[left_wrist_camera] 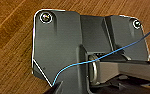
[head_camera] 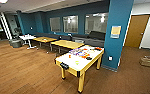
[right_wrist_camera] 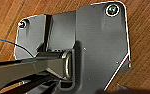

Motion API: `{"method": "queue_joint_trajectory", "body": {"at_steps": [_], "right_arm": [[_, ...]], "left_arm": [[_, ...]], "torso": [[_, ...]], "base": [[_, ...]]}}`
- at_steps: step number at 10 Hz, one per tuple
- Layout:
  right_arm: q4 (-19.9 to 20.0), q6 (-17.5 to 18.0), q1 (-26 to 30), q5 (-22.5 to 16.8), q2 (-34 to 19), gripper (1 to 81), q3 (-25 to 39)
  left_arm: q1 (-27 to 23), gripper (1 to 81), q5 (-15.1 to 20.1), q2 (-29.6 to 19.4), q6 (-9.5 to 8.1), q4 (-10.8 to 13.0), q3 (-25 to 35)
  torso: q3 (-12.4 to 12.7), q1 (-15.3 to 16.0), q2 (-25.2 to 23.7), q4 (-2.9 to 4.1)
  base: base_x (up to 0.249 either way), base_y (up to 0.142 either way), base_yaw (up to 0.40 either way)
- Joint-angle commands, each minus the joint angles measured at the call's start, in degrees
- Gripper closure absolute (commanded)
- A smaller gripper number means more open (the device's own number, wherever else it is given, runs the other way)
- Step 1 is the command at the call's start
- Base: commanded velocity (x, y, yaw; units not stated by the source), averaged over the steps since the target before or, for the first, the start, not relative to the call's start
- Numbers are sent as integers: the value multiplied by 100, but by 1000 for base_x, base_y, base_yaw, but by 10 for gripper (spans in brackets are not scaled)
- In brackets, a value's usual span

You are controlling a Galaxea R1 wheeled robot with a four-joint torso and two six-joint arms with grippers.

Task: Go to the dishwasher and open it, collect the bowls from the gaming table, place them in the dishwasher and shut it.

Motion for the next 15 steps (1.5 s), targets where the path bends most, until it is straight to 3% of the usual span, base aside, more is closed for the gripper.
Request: {"method": "queue_joint_trajectory", "body": {"at_steps": [1, 15], "right_arm": [[17, -5, 312, -281, -9, 10, 30], [17, -6, 338, -281, 0, 10, 21]], "left_arm": [[-288, 10, 289, -57, 26, -18, -8], [-280, 10, 289, -57, 26, -19, -16]], "torso": [[0, 0, 0, 0], [0, 0, 0, 0]], "base": [[174, 79, 0], [180, 98, 0]]}}
